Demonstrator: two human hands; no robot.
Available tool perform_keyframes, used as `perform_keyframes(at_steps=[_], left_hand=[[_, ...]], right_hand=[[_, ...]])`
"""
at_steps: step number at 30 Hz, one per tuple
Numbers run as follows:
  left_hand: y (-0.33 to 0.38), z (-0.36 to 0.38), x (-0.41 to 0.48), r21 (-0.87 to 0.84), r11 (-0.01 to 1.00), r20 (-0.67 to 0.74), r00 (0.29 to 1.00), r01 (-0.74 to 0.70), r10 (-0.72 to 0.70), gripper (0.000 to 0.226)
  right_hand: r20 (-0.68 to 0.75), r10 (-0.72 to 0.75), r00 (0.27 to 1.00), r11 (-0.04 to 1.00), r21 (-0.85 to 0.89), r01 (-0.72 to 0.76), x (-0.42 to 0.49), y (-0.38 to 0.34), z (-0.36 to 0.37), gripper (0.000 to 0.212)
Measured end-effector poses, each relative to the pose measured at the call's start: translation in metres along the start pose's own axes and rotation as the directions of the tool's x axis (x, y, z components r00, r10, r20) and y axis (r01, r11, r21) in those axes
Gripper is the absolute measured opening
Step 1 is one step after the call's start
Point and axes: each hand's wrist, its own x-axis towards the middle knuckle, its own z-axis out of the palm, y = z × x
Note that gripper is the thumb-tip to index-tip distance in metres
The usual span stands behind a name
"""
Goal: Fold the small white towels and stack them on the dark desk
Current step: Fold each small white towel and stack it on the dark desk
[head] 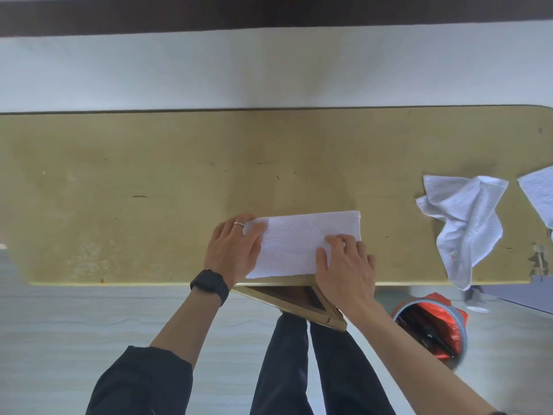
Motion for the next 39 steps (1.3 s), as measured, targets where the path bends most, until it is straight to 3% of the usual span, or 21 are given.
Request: perform_keyframes(at_steps=[6,12,15,17,20,24,31,36,39], left_hand=[[0.017,-0.010,-0.011,-0.010,0.986,0.081,0.983,0.165,-0.164,0.021],[0.043,-0.003,-0.015,-0.103,0.988,0.118,0.987,0.118,-0.106,0.028],[0.041,-0.001,-0.018,-0.062,0.997,0.013,0.999,0.042,-0.042,0.027],[0.034,0.003,-0.023,-0.054,0.995,0.004,0.996,-0.084,0.084,0.039],[0.024,0.015,-0.034,-0.065,0.963,0.044,0.963,-0.262,0.265,0.058],[0.017,0.029,-0.055,-0.053,0.946,0.112,0.940,-0.319,0.323,0.071],[0.035,0.037,-0.076,-0.052,0.939,-0.059,0.939,-0.341,0.338,0.053],[0.034,0.027,-0.070,-0.152,0.925,-0.081,0.937,-0.347,0.339,0.057],[0.034,0.011,-0.059,-0.309,0.921,0.026,0.966,-0.238,0.258,0.032]], right_hand=[[-0.059,-0.186,0.981,0.982,-0.051,0.184,0.084,-0.031,-0.017,0.045],[0.025,-0.449,0.893,0.886,-0.117,0.449,0.116,-0.044,-0.021,0.045],[-0.095,-0.499,0.861,0.867,-0.059,0.496,0.086,-0.022,-0.015,0.045],[-0.133,-0.514,0.847,0.857,-0.040,0.514,0.055,0.003,-0.004,0.051],[-0.067,-0.580,0.812,0.814,-0.079,0.575,0.017,0.040,0.018,0.070],[0.038,-0.620,0.784,0.772,-0.148,0.618,-0.005,0.070,0.039,0.084],[-0.271,-0.706,0.654,0.700,-0.127,0.703,-0.012,0.094,0.060,0.041],[-0.299,-0.716,0.631,0.663,-0.010,0.748,-0.008,0.089,0.050,0.029],[-0.259,-0.666,0.700,0.693,0.131,0.709,-0.005,0.086,0.039,0.022]])
